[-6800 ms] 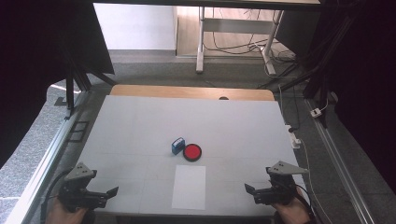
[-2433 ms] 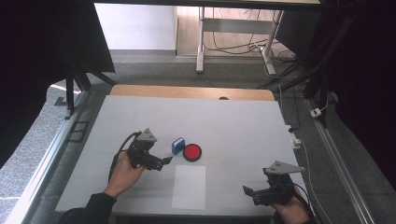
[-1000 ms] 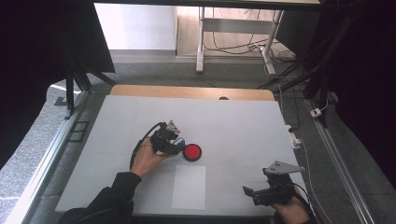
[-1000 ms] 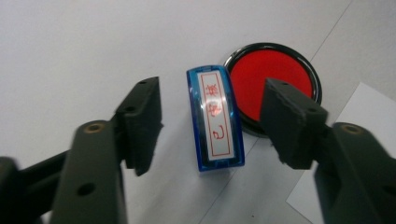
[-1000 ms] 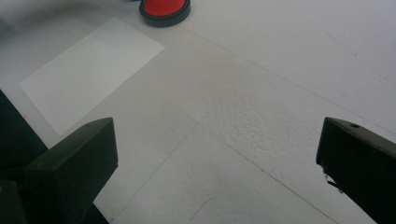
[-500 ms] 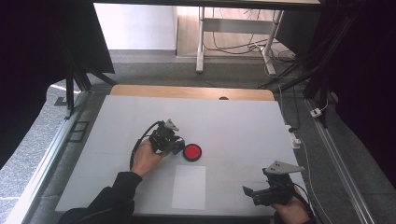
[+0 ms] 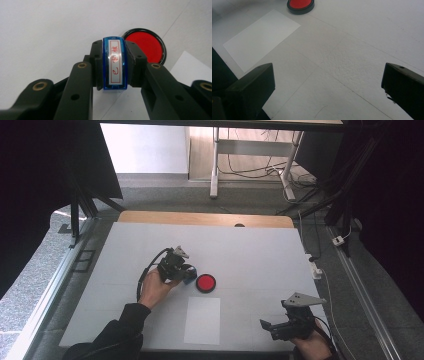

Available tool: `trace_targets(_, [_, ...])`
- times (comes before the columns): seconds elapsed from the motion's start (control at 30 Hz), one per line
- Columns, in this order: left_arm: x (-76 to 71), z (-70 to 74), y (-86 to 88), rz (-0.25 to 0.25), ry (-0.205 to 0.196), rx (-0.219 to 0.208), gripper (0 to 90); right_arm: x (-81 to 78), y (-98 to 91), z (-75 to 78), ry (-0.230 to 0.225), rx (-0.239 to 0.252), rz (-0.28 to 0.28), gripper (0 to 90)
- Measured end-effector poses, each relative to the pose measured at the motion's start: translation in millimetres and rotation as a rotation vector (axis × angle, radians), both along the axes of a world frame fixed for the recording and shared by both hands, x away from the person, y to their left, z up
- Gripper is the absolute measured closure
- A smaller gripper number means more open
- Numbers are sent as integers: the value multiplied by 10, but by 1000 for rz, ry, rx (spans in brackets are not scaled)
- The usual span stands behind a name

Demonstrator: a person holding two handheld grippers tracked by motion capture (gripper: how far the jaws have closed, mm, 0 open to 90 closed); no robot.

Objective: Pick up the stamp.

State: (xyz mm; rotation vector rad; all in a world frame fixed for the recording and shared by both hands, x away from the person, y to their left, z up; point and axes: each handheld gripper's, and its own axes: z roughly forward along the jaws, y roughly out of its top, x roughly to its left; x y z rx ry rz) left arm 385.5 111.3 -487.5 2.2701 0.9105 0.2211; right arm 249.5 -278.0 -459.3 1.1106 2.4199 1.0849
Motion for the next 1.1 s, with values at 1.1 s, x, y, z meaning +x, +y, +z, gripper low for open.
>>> trace_targets(1.1, [-414,378,166,-32,-49,-116,703,-1,4,2,-7,-2,6,0])
